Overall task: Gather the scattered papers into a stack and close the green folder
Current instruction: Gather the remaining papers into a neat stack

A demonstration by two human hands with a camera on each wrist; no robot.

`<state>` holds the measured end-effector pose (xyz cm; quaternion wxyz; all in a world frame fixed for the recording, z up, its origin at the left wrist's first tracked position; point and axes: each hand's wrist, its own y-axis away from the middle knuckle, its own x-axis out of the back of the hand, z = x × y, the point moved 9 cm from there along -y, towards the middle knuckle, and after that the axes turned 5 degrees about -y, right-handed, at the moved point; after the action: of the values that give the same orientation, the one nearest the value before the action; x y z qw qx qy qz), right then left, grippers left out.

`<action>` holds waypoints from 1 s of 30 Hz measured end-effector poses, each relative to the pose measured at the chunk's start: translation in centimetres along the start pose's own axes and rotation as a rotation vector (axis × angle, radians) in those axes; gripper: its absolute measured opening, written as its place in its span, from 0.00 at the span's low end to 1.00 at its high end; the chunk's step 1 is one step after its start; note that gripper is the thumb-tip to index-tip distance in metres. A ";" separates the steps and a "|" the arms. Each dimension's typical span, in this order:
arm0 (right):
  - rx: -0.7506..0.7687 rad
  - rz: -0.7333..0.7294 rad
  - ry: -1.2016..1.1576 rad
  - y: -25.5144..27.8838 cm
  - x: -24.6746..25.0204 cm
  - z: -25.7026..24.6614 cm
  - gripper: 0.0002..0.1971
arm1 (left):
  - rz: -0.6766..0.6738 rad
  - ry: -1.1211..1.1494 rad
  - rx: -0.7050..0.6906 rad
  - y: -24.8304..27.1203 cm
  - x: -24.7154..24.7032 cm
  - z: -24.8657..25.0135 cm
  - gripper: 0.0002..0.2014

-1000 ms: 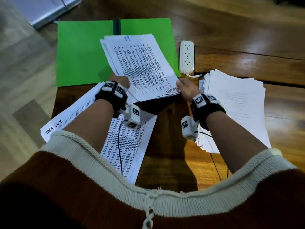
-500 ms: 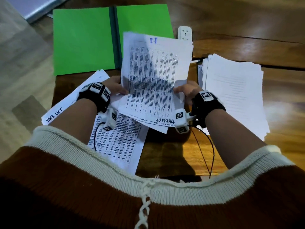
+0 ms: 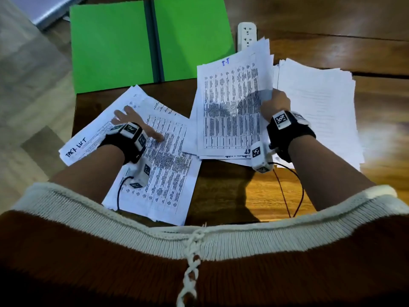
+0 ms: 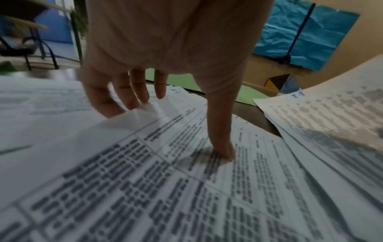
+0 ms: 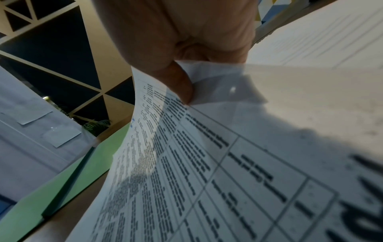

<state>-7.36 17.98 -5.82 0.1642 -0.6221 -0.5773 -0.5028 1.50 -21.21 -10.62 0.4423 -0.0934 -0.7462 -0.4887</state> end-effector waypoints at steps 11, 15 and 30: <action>0.085 -0.020 -0.065 1.2 1.7 0.5 0.17 | 0.086 0.139 -0.136 -0.2 0.8 2.7 0.26; 0.086 0.031 -0.102 1.2 3.5 1.4 0.18 | 0.111 0.278 -0.132 0.6 0.9 5.0 0.31; -0.113 -0.102 -0.157 3.4 4.5 4.4 0.10 | 0.134 0.188 -0.215 0.0 2.9 7.3 0.37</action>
<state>-3.18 22.94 -2.81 0.0571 -0.6377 -0.5900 -0.4920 -4.38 -16.11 -9.35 0.5293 -0.1434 -0.6370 -0.5418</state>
